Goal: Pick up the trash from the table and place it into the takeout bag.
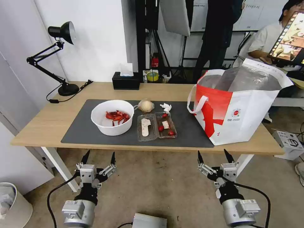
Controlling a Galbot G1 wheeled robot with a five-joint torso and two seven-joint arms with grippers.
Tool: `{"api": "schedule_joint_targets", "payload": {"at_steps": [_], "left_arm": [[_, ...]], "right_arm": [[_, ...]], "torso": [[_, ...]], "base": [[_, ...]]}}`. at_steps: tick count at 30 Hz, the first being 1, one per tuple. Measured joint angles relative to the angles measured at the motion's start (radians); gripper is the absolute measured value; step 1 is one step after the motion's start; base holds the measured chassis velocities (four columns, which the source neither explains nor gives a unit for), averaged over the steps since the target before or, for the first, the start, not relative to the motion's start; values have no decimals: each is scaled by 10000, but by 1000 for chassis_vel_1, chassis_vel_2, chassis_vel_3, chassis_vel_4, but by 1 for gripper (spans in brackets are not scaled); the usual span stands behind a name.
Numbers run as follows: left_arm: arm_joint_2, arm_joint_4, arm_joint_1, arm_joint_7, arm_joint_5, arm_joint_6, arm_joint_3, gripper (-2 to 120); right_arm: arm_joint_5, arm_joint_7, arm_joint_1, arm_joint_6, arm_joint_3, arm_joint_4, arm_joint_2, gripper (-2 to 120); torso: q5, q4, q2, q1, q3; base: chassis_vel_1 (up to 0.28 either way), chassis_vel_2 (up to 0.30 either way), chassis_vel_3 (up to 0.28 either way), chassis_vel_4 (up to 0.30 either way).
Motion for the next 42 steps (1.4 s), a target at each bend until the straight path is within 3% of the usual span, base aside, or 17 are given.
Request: {"api": "schedule_joint_targets", "payload": {"at_steps": [3, 4, 5, 6, 7, 9, 10, 12, 16, 33, 38, 42], "left_arm": [[234, 198, -429, -485, -407, 189, 306, 100], [523, 449, -943, -1044, -857, 412, 660, 100], [605, 453, -1212, -1057, -888, 409, 736, 100], [661, 497, -1317, -1171, -977, 441, 796, 100], [661, 497, -1317, -1171, -977, 441, 796, 100], [996, 799, -1862, -1826, -1539, 771, 1205, 100], [996, 799, -1862, -1826, -1539, 771, 1205, 100], [1190, 865, -1977, -2026, -1750, 882, 1241, 100], [1218, 881, -1945, -1994, -1778, 888, 1207, 100], [1179, 955, -1942, -1973, -2117, 1380, 1268, 100], [1215, 832, -1949, -1981, -2973, 1809, 1340, 100], [1307, 569, -2000, -2163, -4565, 2301, 1511, 100]], "right_arm": [[247, -15, -6, -97, 172, 0, -262, 100], [643, -37, -25, -279, 494, 0, -746, 100], [658, -42, -27, -280, 533, 2, -951, 100], [735, -63, -24, -309, 564, 1, -1030, 100], [735, -63, -24, -309, 564, 1, -1030, 100], [1340, -147, -59, -563, 1009, 1, -1639, 100], [1340, -147, -59, -563, 1009, 1, -1639, 100], [2153, -262, -119, -924, 1593, 1, -2451, 100], [3108, -417, -87, -1205, 2140, -65, -3369, 100], [3281, -451, 244, -1184, 1941, -429, -3475, 100], [3342, -497, 392, -1163, 1801, -498, -3467, 100], [3408, -521, 452, -1110, 1737, -504, -3458, 100]], "torso": [[1, 0, -1, 0, 0], [-4, -5, -1, 0, 0], [-12, -8, -2, 3, 2], [13, -5, -2, 3, 1], [13, -5, -2, 3, 1], [-10, -7, -1, 2, 1], [-10, -7, -1, 2, 1], [1, -5, -1, 3, 2], [-1, -1, -1, 3, 2], [-3, -4, -2, 2, 0], [-3, -3, -1, 1, 0], [-3, -3, -1, 0, 0]], "base": [[0, 0, 0, 0], [0, 0, 0, 0], [0, 0, 0, 0], [0, 0, 0, 0], [0, 0, 0, 0], [0, 0, 0, 0], [0, 0, 0, 0], [0, 0, 0, 0], [0, 0, 0, 0], [0, 0, 0, 0], [0, 0, 0, 0], [0, 0, 0, 0]]}}
